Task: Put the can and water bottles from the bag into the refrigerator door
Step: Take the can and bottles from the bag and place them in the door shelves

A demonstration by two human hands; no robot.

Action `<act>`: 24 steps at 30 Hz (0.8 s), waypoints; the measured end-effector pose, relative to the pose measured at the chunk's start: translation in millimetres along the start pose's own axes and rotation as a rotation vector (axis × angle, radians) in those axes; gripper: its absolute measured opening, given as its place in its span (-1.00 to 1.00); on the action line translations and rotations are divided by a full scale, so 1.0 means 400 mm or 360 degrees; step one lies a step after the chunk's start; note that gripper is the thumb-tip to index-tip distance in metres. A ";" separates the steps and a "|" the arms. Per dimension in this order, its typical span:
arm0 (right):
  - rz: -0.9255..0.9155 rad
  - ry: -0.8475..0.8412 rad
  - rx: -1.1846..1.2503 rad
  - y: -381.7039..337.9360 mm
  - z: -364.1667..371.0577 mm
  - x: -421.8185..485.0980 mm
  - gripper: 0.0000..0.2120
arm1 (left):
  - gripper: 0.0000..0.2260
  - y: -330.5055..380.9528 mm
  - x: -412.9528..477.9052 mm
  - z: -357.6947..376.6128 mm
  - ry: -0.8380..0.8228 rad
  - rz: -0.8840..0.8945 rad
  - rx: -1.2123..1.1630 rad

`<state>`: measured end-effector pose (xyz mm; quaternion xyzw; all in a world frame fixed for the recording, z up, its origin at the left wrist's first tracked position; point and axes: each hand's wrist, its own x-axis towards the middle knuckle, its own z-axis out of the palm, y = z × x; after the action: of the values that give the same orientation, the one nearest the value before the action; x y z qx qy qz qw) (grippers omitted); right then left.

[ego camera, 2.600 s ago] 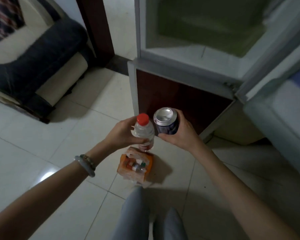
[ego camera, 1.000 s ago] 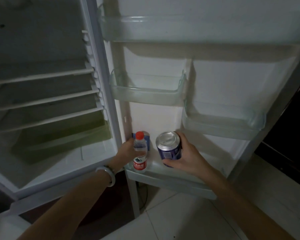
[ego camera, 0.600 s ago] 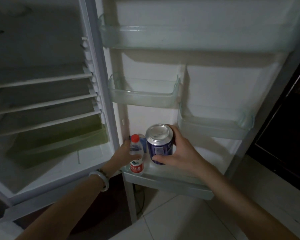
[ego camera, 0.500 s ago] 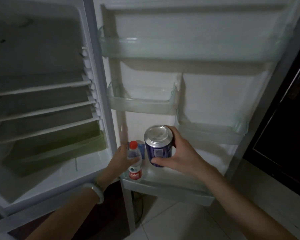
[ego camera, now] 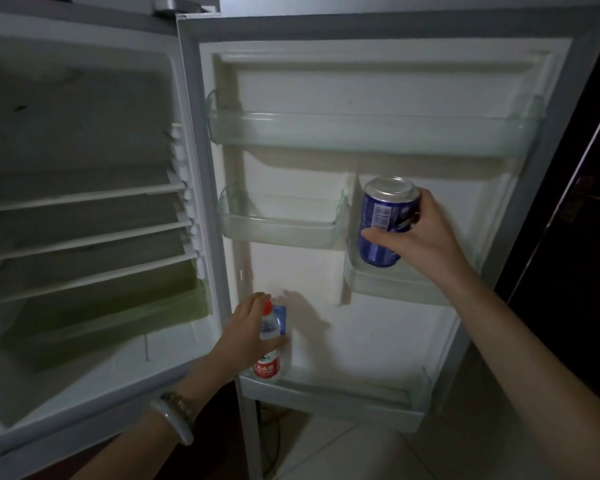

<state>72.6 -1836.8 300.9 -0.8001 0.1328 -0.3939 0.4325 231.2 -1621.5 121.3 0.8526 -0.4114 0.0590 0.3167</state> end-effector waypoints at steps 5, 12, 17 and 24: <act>0.0156 -0.0029 -0.0229 0.065 0.032 0.030 -0.37 | -0.31 0.016 0.001 -0.005 -0.0028 0.0066 0.0060; 0.0323 -0.0075 -0.0260 0.125 0.056 0.046 -0.31 | -0.35 0.012 -0.008 -0.008 -0.0067 0.0077 0.0094; 0.0329 -0.0087 -0.0325 0.114 0.051 0.036 -0.19 | -0.35 0.007 -0.012 -0.008 -0.0090 0.0086 0.0105; -0.0297 0.0121 -0.0997 -0.033 0.029 -0.087 -0.13 | -0.36 -0.003 -0.028 -0.021 -0.0039 0.0132 0.0219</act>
<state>56.8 -1803.2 289.9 -0.8876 0.1897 -0.4014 0.1223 226.2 -1608.7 123.2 0.8553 -0.4452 0.0897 0.2494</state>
